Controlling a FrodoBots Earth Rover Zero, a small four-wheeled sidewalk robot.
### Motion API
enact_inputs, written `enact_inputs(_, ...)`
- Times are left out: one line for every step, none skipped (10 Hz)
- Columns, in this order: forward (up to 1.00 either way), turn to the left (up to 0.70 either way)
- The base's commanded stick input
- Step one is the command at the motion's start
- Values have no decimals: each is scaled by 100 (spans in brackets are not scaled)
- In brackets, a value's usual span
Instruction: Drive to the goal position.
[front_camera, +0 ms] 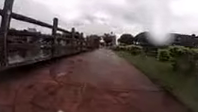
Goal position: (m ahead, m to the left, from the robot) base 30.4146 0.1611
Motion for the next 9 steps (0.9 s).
enact_inputs(50,0)
enact_inputs(50,0)
enact_inputs(50,0)
enact_inputs(50,0)
enact_inputs(50,0)
enact_inputs(50,0)
enact_inputs(50,0)
enact_inputs(50,0)
enact_inputs(50,0)
